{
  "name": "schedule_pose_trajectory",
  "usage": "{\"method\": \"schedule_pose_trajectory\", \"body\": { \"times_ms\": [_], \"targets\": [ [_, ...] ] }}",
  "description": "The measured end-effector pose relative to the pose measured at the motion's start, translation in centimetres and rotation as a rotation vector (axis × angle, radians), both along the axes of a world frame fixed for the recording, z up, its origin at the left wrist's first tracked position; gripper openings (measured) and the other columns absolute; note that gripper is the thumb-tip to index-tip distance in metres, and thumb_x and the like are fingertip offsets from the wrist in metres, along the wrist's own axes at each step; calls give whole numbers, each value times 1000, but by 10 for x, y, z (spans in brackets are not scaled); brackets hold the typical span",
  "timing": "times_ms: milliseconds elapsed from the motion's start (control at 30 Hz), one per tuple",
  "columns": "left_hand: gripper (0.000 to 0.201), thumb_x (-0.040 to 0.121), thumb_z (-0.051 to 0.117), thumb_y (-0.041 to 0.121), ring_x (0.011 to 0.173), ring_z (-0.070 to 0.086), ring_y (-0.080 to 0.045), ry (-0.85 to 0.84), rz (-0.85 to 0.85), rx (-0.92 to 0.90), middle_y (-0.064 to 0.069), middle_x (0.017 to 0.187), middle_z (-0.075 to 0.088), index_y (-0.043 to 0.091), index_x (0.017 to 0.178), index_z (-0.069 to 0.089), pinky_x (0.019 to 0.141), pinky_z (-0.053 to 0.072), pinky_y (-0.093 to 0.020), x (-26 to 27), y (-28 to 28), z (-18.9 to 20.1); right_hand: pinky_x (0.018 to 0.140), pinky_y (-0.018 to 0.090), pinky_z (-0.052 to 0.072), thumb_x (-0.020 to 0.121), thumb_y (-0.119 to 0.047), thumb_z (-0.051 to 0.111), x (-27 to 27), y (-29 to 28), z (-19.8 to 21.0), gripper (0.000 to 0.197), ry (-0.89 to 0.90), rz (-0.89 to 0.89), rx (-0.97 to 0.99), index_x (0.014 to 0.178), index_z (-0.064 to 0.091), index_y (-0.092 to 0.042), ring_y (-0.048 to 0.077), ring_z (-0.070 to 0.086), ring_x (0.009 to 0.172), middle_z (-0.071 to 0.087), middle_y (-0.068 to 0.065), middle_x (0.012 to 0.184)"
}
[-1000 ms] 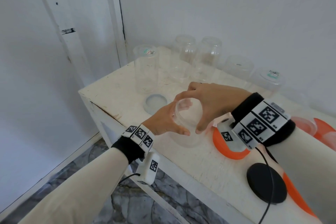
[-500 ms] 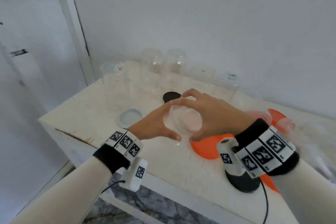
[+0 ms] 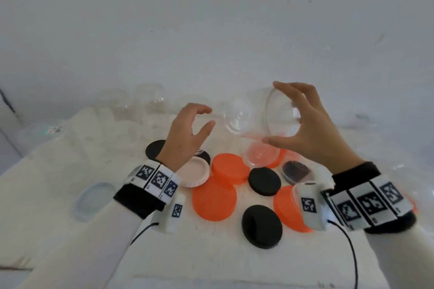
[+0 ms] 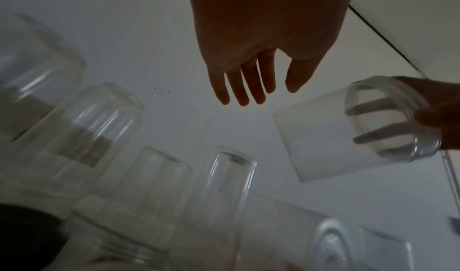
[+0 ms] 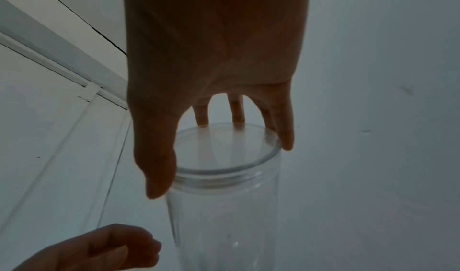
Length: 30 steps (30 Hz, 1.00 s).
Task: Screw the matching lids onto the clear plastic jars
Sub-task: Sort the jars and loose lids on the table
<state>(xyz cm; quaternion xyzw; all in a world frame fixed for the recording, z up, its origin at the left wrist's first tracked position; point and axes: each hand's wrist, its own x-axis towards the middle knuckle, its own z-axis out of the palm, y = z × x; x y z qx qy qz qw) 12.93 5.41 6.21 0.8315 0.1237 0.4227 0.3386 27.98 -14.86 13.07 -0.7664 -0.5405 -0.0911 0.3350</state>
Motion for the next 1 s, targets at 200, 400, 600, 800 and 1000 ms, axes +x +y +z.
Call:
{"method": "schedule_pose_trajectory", "body": {
  "times_ms": [200, 400, 600, 800, 1000],
  "targets": [
    [33, 86, 62, 21, 114, 46, -18, 154, 97, 233, -5, 118, 54, 8, 116, 56, 92, 28, -15, 59, 18, 0, 96, 45, 43, 56, -47, 81, 64, 13, 8, 100, 8, -138, 44, 141, 30, -36, 25, 42, 120, 29, 1, 139],
    [52, 85, 64, 31, 133, 35, -20, 326, 134, 263, -5, 141, 43, 9, 130, 50, 110, 29, -39, 104, 32, -7, 102, 46, 39, 58, -42, 84, 123, 53, 9, 100, 46, -148, -51, 142, 29, -38, 24, 36, 125, 28, 1, 139],
    [57, 93, 48, 42, 143, 15, -13, 539, 159, 238, 4, 153, 25, 17, 143, 34, 116, 13, -38, 123, 43, -14, 104, 43, 33, 65, -36, 83, 170, 94, -2, 98, 97, -100, -250, 144, 25, -37, 26, 30, 131, 24, 1, 145],
    [81, 72, 28, 64, 132, 35, -15, 475, 148, 237, 1, 140, 46, 15, 133, 50, 108, 22, -26, 124, 44, -20, 107, 48, 31, 66, -36, 82, 206, 126, -24, 98, 98, -84, -490, 145, 23, -37, 29, 26, 133, 23, 1, 148],
    [78, 72, 29, 60, 129, 39, -17, 442, 151, 218, -1, 135, 50, 13, 129, 53, 108, 25, -29, 125, 42, -21, 110, 45, 28, 69, -34, 81, 223, 147, -42, 95, 113, -53, -621, 145, 25, -32, 28, 26, 136, 23, 3, 150]
  ]
}}
